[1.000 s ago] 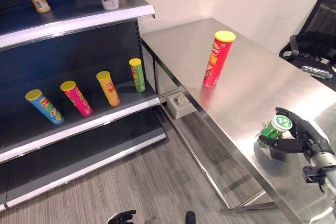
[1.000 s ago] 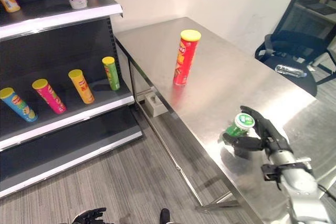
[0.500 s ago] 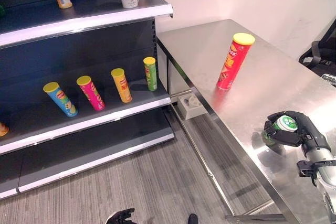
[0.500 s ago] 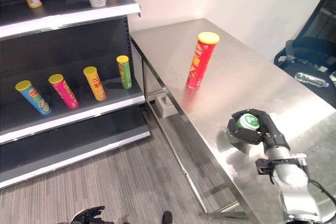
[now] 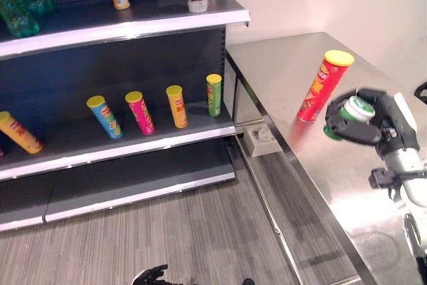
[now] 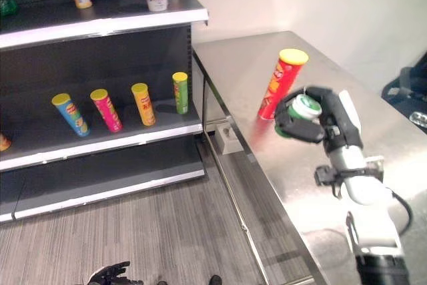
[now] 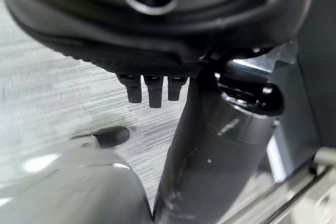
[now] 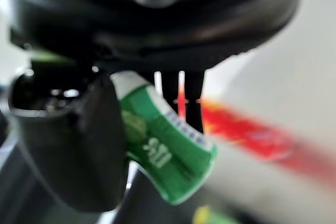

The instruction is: Put the goods on the table back onto the shelves and tidy them up.

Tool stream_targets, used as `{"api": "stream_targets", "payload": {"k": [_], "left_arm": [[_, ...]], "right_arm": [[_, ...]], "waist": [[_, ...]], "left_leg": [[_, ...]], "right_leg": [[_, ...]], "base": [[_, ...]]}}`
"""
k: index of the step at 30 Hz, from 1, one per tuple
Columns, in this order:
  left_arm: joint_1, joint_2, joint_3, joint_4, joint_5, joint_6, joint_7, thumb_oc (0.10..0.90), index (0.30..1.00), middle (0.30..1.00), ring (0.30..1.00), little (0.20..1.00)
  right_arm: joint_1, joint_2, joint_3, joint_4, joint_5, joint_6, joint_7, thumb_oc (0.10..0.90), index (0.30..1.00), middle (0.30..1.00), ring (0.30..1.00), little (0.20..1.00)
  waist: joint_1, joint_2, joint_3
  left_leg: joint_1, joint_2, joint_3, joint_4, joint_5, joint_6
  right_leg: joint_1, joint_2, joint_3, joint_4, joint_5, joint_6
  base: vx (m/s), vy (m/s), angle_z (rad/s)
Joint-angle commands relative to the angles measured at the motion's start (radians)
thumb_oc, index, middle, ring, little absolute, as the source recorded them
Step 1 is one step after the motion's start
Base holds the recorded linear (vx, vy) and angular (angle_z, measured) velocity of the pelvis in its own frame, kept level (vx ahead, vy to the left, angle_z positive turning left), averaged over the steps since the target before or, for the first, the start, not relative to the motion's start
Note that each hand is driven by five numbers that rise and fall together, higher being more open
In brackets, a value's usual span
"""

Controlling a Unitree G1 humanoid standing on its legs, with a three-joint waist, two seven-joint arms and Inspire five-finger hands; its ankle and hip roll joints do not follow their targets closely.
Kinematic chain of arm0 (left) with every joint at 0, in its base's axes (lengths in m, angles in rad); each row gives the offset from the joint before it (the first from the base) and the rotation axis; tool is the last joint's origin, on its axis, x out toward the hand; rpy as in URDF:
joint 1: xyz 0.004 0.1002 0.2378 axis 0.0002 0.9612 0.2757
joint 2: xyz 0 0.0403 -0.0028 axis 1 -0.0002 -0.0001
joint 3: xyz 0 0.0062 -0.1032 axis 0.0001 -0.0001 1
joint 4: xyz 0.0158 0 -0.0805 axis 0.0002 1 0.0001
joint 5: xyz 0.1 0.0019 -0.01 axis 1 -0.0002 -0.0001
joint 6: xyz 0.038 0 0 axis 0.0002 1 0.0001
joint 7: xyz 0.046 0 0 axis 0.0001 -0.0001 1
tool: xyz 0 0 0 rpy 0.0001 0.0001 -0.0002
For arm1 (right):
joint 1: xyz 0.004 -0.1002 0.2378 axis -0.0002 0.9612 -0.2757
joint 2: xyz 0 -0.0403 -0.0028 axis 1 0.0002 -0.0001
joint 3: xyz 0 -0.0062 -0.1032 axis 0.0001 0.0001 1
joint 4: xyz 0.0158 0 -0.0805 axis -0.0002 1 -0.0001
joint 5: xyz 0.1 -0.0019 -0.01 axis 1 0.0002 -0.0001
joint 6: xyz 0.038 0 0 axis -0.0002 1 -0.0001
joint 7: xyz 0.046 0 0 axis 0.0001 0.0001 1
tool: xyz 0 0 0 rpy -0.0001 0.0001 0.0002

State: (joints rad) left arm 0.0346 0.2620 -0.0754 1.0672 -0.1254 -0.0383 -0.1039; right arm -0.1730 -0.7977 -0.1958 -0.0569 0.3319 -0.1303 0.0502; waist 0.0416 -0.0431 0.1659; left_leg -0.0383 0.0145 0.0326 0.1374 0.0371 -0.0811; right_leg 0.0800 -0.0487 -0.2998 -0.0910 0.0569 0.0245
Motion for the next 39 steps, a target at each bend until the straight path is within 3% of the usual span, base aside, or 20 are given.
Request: {"api": "stream_targets", "payload": {"k": [1, 5, 6, 9, 12, 15, 16, 17, 19, 22, 24, 26, 27, 28, 29, 30, 32, 39], "left_arm": [[-0.022, 0.058, -0.055, -0.046, -0.059, -0.025, 0.027, 0.800, 0.900, 0.900, 0.900, 0.900], [-0.012, 0.056, -0.057, -0.066, -0.073, -0.027, 0.028, 0.800, 0.900, 0.900, 0.900, 0.900], [-0.001, 0.069, -0.070, -0.061, -0.059, -0.030, 0.038, 0.800, 0.900, 0.900, 0.900, 0.900], [0.006, 0.079, -0.066, -0.059, -0.050, -0.032, 0.047, 0.800, 0.900, 0.900, 0.900, 0.900], [0.015, 0.088, -0.056, -0.060, -0.060, -0.029, 0.052, 0.800, 0.900, 0.900, 0.900, 0.900], [0.006, 0.094, -0.066, -0.051, -0.060, -0.027, 0.055, 0.800, 0.900, 0.900, 0.900, 0.900], [-0.008, 0.107, -0.083, -0.051, -0.059, -0.028, 0.059, 0.800, 0.900, 0.900, 0.900, 0.900], [-0.009, 0.105, -0.080, -0.051, -0.059, -0.028, 0.059, 0.800, 0.900, 0.900, 0.900, 0.900], [-0.021, 0.121, -0.085, -0.053, -0.058, -0.026, 0.066, 0.800, 0.900, 0.900, 0.900, 0.900], [-0.028, 0.145, -0.091, -0.067, -0.070, -0.021, 0.070, 0.800, 0.900, 0.900, 0.900, 0.900], [-0.029, 0.158, -0.103, -0.075, -0.070, -0.016, 0.070, 0.800, 0.900, 0.900, 0.900, 0.900], [-0.022, 0.162, -0.108, -0.084, -0.072, -0.014, 0.063, 0.800, 0.900, 0.900, 0.900, 0.900], [-0.018, 0.164, -0.111, -0.085, -0.072, -0.013, 0.060, 0.800, 0.900, 0.900, 0.900, 0.900], [-0.028, 0.167, -0.124, -0.085, -0.076, -0.011, 0.058, 0.800, 0.900, 0.900, 0.900, 0.900], [-0.029, 0.165, -0.123, -0.085, -0.076, -0.011, 0.058, 0.800, 0.900, 0.900, 0.900, 0.900], [-0.039, 0.166, -0.128, -0.078, -0.072, -0.010, 0.061, 0.800, 0.900, 0.900, 0.900, 0.900], [-0.024, 0.156, -0.117, -0.080, -0.068, -0.010, 0.066, 0.800, 0.900, 0.900, 0.900, 0.900], [0.028, 0.142, -0.113, -0.126, -0.096, -0.002, 0.065, 0.800, 0.900, 0.900, 0.900, 0.900]], "right_arm": [[-0.190, -0.110, -0.014, -0.084, 0.033, -0.145, -0.074, 0.400, 0.300, 0.300, 0.300, 0.300], [-0.230, -0.129, 0.007, -0.074, 0.036, -0.144, -0.086, 0.400, 0.300, 0.300, 0.300, 0.300], [-0.303, -0.159, 0.051, -0.047, 0.038, -0.148, -0.118, 0.400, 0.300, 0.300, 0.300, 0.300], [-0.348, -0.186, 0.076, -0.033, 0.023, -0.144, -0.133, 0.400, 0.300, 0.300, 0.300, 0.300], [-0.354, -0.203, 0.067, -0.040, 0.010, -0.137, -0.142, 0.400, 0.300, 0.300, 0.300, 0.300], [-0.408, -0.236, 0.090, -0.004, -0.002, -0.126, -0.167, 0.400, 0.300, 0.300, 0.300, 0.300], [-0.464, -0.257, 0.124, 0.042, 0.000, -0.120, -0.189, 0.400, 0.300, 0.300, 0.300, 0.300], [-0.473, -0.259, 0.131, 0.047, 0.000, -0.122, -0.189, 0.400, 0.300, 0.300, 0.300, 0.300], [-0.543, -0.276, 0.175, 0.086, -0.004, -0.119, -0.209, 0.400, 0.300, 0.300, 0.300, 0.300], [-0.643, -0.311, 0.235, 0.141, 0.000, -0.109, -0.227, 0.400, 0.300, 0.300, 0.300, 0.300], [-0.680, -0.324, 0.251, 0.169, 0.030, -0.106, -0.232, 0.400, 0.300, 0.300, 0.300, 0.300], [-0.716, -0.352, 0.272, 0.205, 0.049, -0.106, -0.227, 0.400, 0.300, 0.300, 0.300, 0.300], [-0.735, -0.369, 0.283, 0.227, 0.060, -0.105, -0.225, 0.400, 0.300, 0.300, 0.300, 0.300], [-0.790, -0.398, 0.326, 0.295, 0.082, -0.099, -0.227, 0.400, 0.300, 0.300, 0.300, 0.300], [-0.800, -0.399, 0.335, 0.300, 0.084, -0.101, -0.226, 0.400, 0.300, 0.300, 0.300, 0.300], [-0.833, -0.417, 0.367, 0.355, 0.093, -0.090, -0.229, 0.400, 0.300, 0.300, 0.300, 0.300], [-0.835, -0.432, 0.397, 0.426, 0.118, -0.065, -0.209, 0.400, 0.300, 0.300, 0.300, 0.300], [-0.811, -0.453, 0.405, 0.435, 0.226, -0.066, -0.154, 0.400, 0.300, 0.300, 0.300, 0.300]], "waist": [[0.062, -0.025, -0.004], [0.065, -0.026, -0.022], [0.094, -0.029, -0.042], [0.105, -0.028, -0.053], [0.117, -0.028, -0.083], [0.131, -0.045, -0.115], [0.137, -0.068, -0.127], [0.135, -0.066, -0.127], [0.134, -0.075, -0.129], [0.127, -0.077, -0.101], [0.112, -0.068, -0.083], [0.100, -0.062, -0.084], [0.097, -0.063, -0.085], [0.087, -0.069, -0.069], [0.085, -0.066, -0.069], [0.080, -0.088, -0.062], [0.079, -0.111, -0.074], [0.079, -0.111, -0.098]], "left_leg": [[-0.103, 0.101, -0.008, 0.155, 0.082, -0.058], [-0.104, 0.120, 0.026, 0.035, 0.084, -0.046], [-0.142, 0.142, 0.017, -0.169, 0.148, -0.058], [-0.164, 0.152, 0.020, -0.218, 0.177, -0.076], [-0.142, 0.151, 0.064, -0.225, 0.189, -0.071], [-0.121, 0.107, 0.064, -0.221, 0.165, -0.049], [-0.099, 0.074, 0.074, -0.215, 0.131, -0.023], [-0.101, 0.073, 0.074, -0.217, 0.135, -0.020], [-0.071, 0.043, 0.092, -0.222, 0.104, 0.015], [-0.021, 0.010, 0.111, -0.225, 0.073, 0.054], [-0.002, 0.006, 0.097, -0.225, 0.060, 0.061], [0.012, 0.008, 0.089, -0.225, 0.050, 0.062], [0.020, 0.009, 0.085, -0.225, 0.044, 0.059], [0.038, 0.005, 0.071, -0.225, 0.033, 0.054], [0.036, 0.006, 0.070, -0.225, 0.036, 0.054], [0.045, -0.005, 0.064, -0.225, 0.030, 0.050], [0.055, -0.008, 0.054, -0.225, 0.017, 0.046], [0.052, -0.005, 0.054, -0.225, 0.014, 0.042]], "right_leg": [[0.061, -0.024, 0.020, 0.004, -0.022, 0.053], [0.056, -0.034, -0.015, 0.004, -0.028, 0.068], [0.060, -0.033, -0.026, 0.004, -0.047, 0.088], [0.072, -0.037, -0.023, 0.004, -0.069, 0.094], [0.114, -0.057, -0.029, 0.004, -0.086, 0.110], [0.136, -0.111, -0.039, 0.004, -0.080, 0.125], [0.147, -0.155, -0.046, 0.024, -0.061, 0.139], [0.144, -0.156, -0.046, 0.024, -0.058, 0.141], [0.099, -0.211, -0.032, 0.148, -0.022, 0.150], [0.017, -0.272, -0.013, 0.316, 0.105, 0.166], [-0.028, -0.255, 0.022, 0.392, 0.106, 0.158], [-0.069, -0.221, 0.035, 0.383, 0.077, 0.146], [-0.080, -0.210, 0.027, 0.352, 0.062, 0.143], [-0.113, -0.157, 0.045, 0.275, 0.015, 0.136], [-0.113, -0.155, 0.044, 0.270, 0.021, 0.135], [-0.123, -0.133, 0.056, 0.143, 0.041, 0.143], [-0.057, -0.108, 0.105, 0.039, 0.074, 0.159], [-0.031, -0.111, 0.090, 0.004, 0.080, 0.162]], "base": [[-0.09, -0.034, 0.83], [0.07, 0.078, 0.78], [0.17, 0.138, 0.68], [0.20, 0.176, 0.32], [0.27, 0.280, -0.06], [0.21, 0.244, -0.18], [0.22, 0.266, 0.02], [0.20, 0.285, 0.14], [0.12, 0.258, 0.19], [0.08, 0.262, 0.08], [0.10, 0.170, 0.14], [0.16, 0.095, 0.40], [0.20, 0.048, 0.28], [0.14, 0.017, 0.14], [0.15, -0.037, 0.39], [0.14, -0.055, 0.50], [0.17, -0.100, 0.37], [0.06, -0.018, 0.05]]}}
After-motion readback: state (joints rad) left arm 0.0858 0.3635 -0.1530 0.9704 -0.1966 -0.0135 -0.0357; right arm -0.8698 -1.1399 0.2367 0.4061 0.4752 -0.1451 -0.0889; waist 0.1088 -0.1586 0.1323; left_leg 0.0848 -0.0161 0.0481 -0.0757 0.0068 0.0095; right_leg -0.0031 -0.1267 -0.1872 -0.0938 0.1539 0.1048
